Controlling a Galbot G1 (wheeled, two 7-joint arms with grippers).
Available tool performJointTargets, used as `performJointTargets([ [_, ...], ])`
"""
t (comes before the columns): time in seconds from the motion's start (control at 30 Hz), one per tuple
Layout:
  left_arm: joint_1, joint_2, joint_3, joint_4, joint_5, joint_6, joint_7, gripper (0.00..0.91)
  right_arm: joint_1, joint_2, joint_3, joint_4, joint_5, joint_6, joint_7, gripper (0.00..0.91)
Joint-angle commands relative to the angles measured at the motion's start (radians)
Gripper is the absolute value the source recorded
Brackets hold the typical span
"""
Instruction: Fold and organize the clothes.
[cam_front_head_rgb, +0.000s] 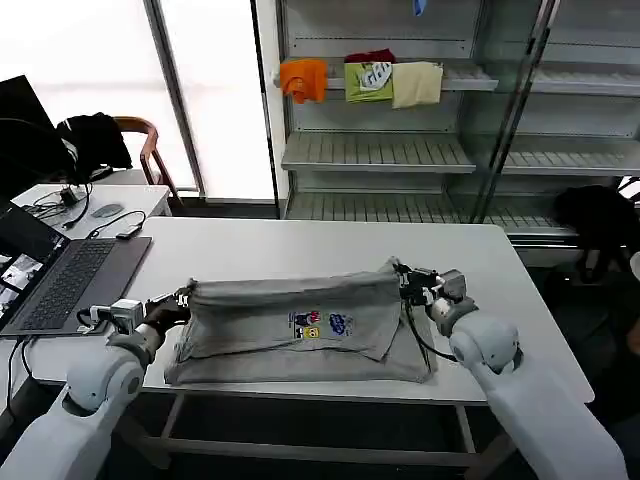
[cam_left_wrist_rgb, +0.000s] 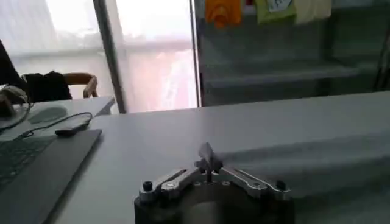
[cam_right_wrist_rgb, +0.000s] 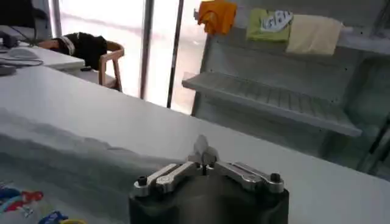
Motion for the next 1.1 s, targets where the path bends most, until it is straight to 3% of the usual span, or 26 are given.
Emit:
performJointTargets([
  [0.03,0.13,-0.005,-0.037,-0.107,0.039,0.017,-0.024,0.02,-0.147,-0.048,0.038,0.141,0.011,-0.001,0.009,0.0],
  [0.67,0.13,-0.021,-0.012,-0.097,0.076,0.017,-0.036,0.02,-0.325,-0.038,0.103,0.195,0.008,0.005,0.074,0.0],
  [1.03,0.128,-0.027,-0.005,-0.08,0.101,0.019,-0.07,0.03,-0.372,0.015,0.088,0.221,0.022,0.034,0.214,0.0],
  [1.07,0.128,-0.027,-0.006,-0.079,0.101,0.019,-0.072,0.05,-0.373,0.017,0.086,0.222,0.022,0.034,0.216,0.0],
  [1.1,0.129,-0.027,-0.005,-0.079,0.101,0.019,-0.072,0.272,-0.378,0.023,0.082,0.23,0.024,0.034,0.234,0.0],
])
